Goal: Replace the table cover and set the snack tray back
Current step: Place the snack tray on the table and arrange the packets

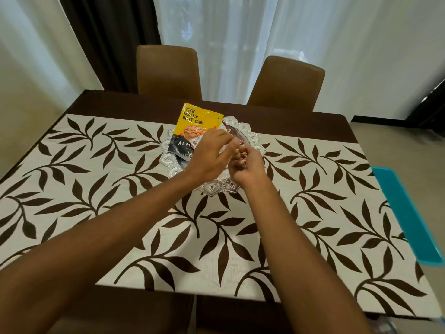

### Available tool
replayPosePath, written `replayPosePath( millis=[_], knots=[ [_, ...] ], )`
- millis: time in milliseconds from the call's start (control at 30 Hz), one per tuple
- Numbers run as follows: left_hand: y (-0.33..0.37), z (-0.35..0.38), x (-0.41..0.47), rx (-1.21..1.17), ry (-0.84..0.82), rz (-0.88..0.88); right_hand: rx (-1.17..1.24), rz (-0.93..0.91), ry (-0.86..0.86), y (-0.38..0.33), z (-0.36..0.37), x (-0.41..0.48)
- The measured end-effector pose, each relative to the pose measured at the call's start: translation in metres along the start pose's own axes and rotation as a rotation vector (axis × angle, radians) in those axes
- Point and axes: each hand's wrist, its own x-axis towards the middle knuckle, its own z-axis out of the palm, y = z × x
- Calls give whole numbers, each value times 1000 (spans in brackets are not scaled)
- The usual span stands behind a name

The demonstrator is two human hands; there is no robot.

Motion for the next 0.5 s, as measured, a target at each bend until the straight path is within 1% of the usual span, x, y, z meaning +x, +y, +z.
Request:
replayPosePath(
  millis=[33,67,100,167,233,300,333,367,433,500],
  knots=[
    [-9,-7,-4,-1,-16,-31,16,25,13,-6,1,-7],
    [-21,-14,-9,12,-58,-77,-31,35,44,-10,2,-16],
    [-32,-19,-16,51,-117,-121,-135,4,64,-13,3,-21],
    [-51,-26,-30,151,-246,-150,-476,-119,116,-14,6,-29],
    [-63,-28,-42,243,-369,-116,-783,-269,114,-10,8,-27],
    [-66,-27,-47,363,-470,-35,-1246,-538,93,-7,4,-23],
    [-65,-26,-46,402,-490,-7,-1454,-651,50,-4,1,-21],
    [-63,-26,-45,412,-495,3,-1588,-738,7,1,-1,-18],
    [-60,-23,-45,397,-486,16,-1711,-848,-47,9,-6,-16],
    [-60,-21,-46,384,-479,7,-1735,-908,-74,14,-9,-12]
  ],
)
